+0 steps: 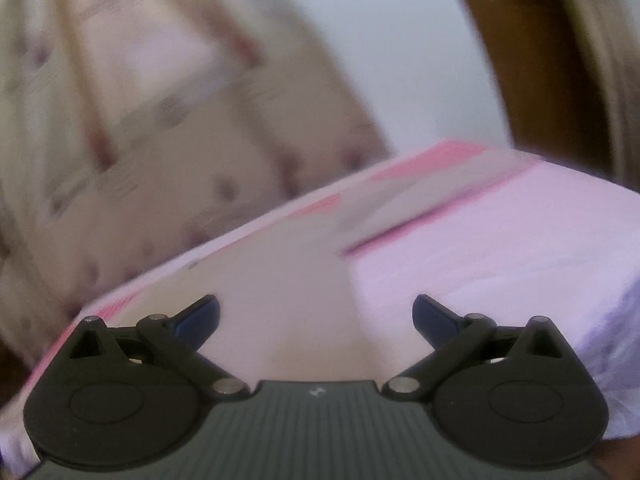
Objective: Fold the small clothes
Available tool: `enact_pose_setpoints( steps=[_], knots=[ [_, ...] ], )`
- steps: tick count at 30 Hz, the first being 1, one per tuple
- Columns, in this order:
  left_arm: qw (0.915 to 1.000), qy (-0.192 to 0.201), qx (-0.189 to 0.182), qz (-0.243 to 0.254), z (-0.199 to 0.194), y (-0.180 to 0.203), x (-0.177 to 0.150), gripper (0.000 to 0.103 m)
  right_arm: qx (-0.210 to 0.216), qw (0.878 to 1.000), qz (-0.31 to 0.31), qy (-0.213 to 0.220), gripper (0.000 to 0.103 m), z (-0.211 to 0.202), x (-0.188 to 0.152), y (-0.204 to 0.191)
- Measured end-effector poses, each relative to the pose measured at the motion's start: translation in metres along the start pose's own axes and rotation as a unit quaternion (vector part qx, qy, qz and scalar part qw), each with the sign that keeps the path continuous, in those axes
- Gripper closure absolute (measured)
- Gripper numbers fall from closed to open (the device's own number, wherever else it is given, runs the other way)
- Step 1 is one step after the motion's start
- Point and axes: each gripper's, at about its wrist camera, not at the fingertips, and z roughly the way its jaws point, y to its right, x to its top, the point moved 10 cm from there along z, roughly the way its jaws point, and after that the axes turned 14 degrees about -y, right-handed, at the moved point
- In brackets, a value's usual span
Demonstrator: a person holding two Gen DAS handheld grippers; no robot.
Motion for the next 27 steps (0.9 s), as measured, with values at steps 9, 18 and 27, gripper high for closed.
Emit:
enact_pose_setpoints(
  steps=[9, 18, 27],
  knots=[
    [0.9886, 0.005, -0.056, 0.14, 0.045, 0.146, -0.045, 0.01, -0.01, 0.992, 0.127, 0.013, 0.0, 0.034, 0.104, 0.153],
    [0.9854, -0.008, -0.031, 0.168, 0.073, 0.174, -0.067, 0.006, -0.046, 0.971, 0.23, -0.044, 0.0, 0.107, 0.2, 0.29],
    [0.9744, -0.04, 0.037, 0.218, 0.082, 0.181, -0.077, 0.002, 0.119, 0.885, 0.438, -0.1, 0.0, 0.199, 0.192, 0.353]
  ],
)
